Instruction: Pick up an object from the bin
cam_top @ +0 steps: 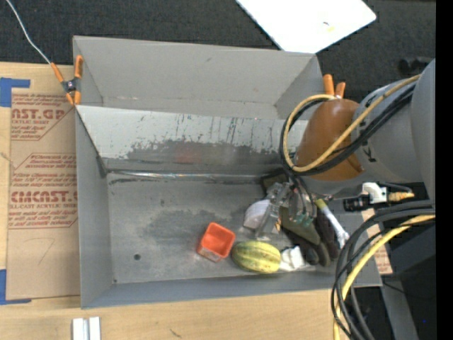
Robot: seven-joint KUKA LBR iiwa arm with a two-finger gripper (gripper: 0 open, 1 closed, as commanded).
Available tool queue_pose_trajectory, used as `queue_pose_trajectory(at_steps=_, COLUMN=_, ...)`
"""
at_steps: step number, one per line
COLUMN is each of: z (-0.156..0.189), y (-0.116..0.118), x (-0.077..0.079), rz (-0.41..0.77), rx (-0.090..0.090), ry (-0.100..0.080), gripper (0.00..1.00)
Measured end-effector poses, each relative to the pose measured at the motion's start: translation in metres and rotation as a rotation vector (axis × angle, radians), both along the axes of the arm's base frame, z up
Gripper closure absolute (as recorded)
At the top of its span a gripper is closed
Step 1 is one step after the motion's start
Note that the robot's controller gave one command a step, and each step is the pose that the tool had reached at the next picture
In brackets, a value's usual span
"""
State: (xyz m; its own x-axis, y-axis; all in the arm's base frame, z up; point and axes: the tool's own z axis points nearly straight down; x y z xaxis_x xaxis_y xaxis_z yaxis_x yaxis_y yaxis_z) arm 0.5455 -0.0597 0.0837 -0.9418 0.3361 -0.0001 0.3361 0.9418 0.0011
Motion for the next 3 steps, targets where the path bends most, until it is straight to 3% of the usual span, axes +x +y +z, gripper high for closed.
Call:
queue_pose_trajectory(at_steps=1, z=0.000, y=0.000, x=0.000, rz=0.000, rx=0.000, ry=0.000, gripper=1.00)
queue_pose_trajectory(at_steps=2, z=0.025, y=0.035, x=0.004, rz=0.213, rx=0.000, ry=-0.002, gripper=1.00)
queue_pose_trajectory(at_steps=3, z=0.025, y=0.035, x=0.004, rz=0.213, rx=0.000, ry=-0.002, gripper=1.00)
